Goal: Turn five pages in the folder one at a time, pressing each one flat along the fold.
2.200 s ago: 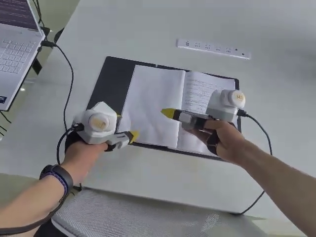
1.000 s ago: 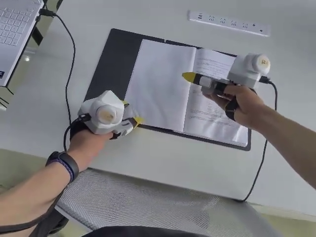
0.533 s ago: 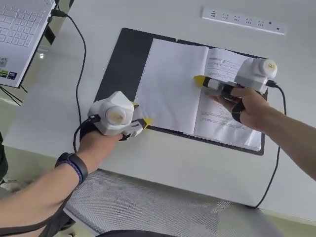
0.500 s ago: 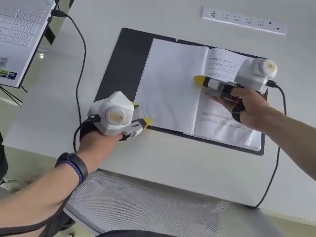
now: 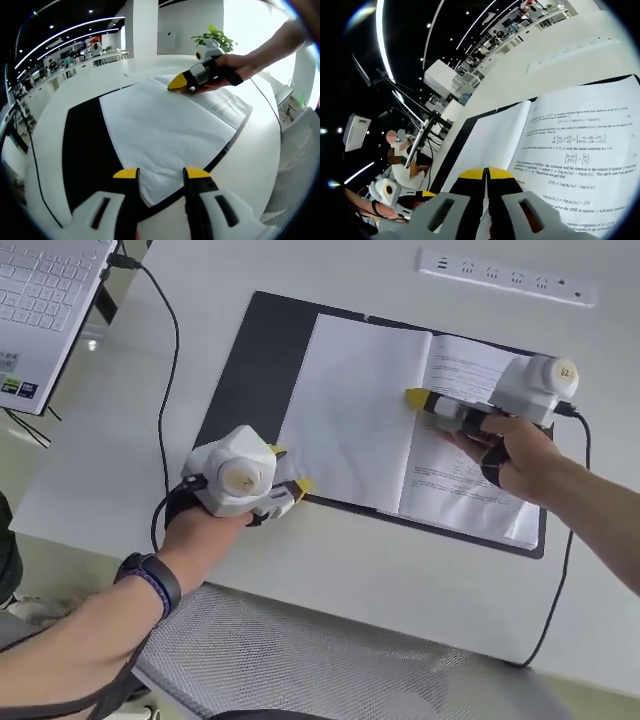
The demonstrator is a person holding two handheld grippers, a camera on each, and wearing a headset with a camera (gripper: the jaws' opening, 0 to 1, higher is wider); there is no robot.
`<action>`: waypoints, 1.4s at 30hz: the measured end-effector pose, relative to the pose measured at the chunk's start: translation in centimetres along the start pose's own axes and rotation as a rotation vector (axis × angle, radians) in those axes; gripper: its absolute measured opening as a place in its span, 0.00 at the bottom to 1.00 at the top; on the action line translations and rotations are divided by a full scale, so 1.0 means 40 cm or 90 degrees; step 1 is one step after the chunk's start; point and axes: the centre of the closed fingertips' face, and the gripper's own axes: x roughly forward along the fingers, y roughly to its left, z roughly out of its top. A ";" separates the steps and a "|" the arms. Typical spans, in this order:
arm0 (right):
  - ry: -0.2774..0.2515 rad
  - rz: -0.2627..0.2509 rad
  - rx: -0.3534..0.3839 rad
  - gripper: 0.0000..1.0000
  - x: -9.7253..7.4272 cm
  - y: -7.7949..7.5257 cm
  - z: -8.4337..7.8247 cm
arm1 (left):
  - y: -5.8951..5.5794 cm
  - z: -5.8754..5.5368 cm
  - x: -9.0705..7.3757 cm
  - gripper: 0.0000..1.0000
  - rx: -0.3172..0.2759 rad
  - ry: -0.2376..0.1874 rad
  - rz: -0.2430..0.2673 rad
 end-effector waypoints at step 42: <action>-0.185 -0.055 0.141 0.00 0.108 -0.169 0.238 | 0.017 -0.007 0.014 0.30 -0.021 0.001 0.007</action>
